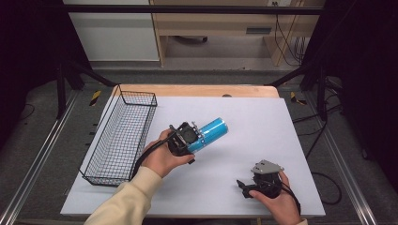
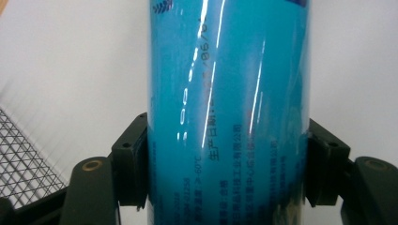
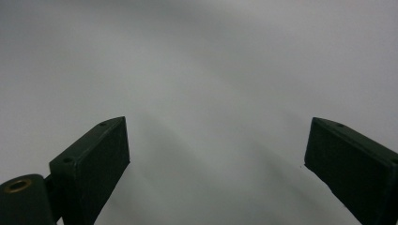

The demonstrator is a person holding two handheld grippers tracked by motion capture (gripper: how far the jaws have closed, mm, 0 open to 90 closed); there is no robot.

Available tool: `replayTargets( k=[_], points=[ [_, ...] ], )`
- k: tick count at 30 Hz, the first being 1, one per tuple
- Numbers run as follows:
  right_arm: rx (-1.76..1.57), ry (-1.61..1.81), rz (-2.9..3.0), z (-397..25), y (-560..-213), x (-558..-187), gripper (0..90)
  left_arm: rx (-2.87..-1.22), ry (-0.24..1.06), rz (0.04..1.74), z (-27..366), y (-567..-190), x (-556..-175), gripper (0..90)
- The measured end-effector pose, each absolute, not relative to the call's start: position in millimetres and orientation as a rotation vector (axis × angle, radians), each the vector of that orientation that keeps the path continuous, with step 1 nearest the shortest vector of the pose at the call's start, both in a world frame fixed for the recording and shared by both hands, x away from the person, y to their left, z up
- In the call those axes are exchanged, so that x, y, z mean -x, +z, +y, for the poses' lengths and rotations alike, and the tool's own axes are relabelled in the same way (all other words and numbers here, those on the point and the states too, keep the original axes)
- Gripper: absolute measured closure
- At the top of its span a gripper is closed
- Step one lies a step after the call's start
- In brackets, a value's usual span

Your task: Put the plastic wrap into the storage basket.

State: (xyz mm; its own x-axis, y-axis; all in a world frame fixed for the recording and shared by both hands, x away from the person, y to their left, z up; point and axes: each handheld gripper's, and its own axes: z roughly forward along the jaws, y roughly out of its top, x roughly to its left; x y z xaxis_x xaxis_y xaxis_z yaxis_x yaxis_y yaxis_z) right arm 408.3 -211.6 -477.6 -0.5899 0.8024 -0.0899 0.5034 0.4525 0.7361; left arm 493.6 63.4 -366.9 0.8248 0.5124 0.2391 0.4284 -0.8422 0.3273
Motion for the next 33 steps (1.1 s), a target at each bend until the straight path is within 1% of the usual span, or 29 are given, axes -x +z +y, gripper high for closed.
replayTargets(
  k=[14,22,33],
  points=[
    [-1.096,0.954,2.271,-214,-477,-409,7.3,-2.754,0.51,0.728,75,-341,-475,31.8],
    [-1.092,0.966,2.249,-215,-475,-409,6.6,-2.748,0.55,0.757,89,-325,-471,31.9],
    [-1.097,0.984,2.229,-218,-473,-409,5.9,-2.719,0.586,0.82,115,-314,-467,31.8]
  ],
)
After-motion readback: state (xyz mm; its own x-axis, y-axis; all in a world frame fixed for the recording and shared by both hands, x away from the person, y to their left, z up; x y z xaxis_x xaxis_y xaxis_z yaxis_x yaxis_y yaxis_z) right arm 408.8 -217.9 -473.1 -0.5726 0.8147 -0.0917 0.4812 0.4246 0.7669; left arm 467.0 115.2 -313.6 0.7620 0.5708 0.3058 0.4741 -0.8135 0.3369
